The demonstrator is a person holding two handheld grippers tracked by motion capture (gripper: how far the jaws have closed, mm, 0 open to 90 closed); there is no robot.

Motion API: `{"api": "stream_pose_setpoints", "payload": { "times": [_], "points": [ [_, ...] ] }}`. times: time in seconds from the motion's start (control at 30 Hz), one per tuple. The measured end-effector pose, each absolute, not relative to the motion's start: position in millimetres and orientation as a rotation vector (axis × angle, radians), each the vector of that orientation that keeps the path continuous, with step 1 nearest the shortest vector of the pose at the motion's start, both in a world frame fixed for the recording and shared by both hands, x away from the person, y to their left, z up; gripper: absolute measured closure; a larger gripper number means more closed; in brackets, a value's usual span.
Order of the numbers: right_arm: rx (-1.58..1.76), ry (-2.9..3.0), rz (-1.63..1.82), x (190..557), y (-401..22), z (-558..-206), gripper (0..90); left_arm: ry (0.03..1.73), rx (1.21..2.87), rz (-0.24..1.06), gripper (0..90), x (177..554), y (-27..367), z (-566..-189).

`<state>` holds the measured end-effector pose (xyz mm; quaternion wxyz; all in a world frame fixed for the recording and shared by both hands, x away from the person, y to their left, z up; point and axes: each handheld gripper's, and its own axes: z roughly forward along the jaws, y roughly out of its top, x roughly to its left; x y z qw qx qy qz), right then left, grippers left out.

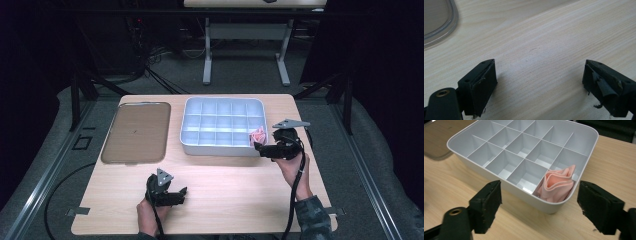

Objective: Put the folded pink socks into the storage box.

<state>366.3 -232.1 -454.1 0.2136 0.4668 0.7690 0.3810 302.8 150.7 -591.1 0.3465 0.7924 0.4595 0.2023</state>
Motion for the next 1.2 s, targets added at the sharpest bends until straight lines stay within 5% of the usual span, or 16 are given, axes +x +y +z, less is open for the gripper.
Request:
{"api": "stream_pose_setpoints", "payload": {
  "times": [0.27,0.8,1.2],
  "points": [
    [1.293,2.108,1.01,336,-247,-469,14.1,1.193,2.056,0.525,11.8,303,151,-591],
    [1.461,2.123,0.866,317,-293,-568,0.4,1.213,2.051,0.536,11.3,303,151,-591],
    [1.471,2.085,0.877,312,-303,-590,0.0,1.23,2.046,0.541,10.7,304,151,-591]
  ]
}}
